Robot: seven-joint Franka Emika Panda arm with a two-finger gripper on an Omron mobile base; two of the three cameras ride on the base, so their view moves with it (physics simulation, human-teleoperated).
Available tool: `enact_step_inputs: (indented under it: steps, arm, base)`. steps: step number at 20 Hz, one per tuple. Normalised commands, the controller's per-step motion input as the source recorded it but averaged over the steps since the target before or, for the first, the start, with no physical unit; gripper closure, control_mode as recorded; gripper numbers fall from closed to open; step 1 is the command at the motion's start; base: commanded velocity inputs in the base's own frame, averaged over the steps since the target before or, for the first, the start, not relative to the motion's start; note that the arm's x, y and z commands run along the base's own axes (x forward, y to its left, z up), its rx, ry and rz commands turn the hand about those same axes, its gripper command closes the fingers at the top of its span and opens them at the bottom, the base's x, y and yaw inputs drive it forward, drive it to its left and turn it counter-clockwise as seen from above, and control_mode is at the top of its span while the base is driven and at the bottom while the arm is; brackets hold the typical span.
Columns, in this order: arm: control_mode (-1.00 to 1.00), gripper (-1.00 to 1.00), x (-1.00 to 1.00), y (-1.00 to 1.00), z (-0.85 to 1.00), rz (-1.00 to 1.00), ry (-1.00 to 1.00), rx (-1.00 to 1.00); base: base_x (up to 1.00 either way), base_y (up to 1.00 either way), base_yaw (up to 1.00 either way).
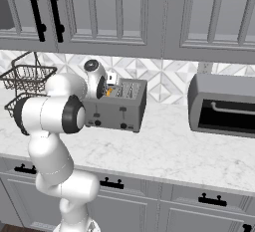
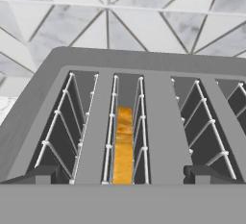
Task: Start the toaster. Once the lever pops up, take the bread to the plate on the dining counter.
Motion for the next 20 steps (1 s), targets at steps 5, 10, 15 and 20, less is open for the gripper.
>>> enact_step_inputs:
  steps: [5, 10, 15, 20]
  arm:
    - [-1.00, -1.00, 0.00, 0.00, 0.00, 0.00, 0.00, 0.00]
    - [-1.00, -1.00, 0.00, 0.00, 0.00, 0.00, 0.00, 0.00]
    - [-1.00, -1.00, 0.00, 0.00, 0.00, 0.00, 0.00, 0.00]
    - [-1.00, -1.00, 0.00, 0.00, 0.00, 0.00, 0.00, 0.00]
  base:
    - [0.00, 0.00, 0.00]
    - [0.00, 0.00, 0.00]
    - [0.00, 0.00, 0.00]
    - [0.00, 0.00, 0.00]
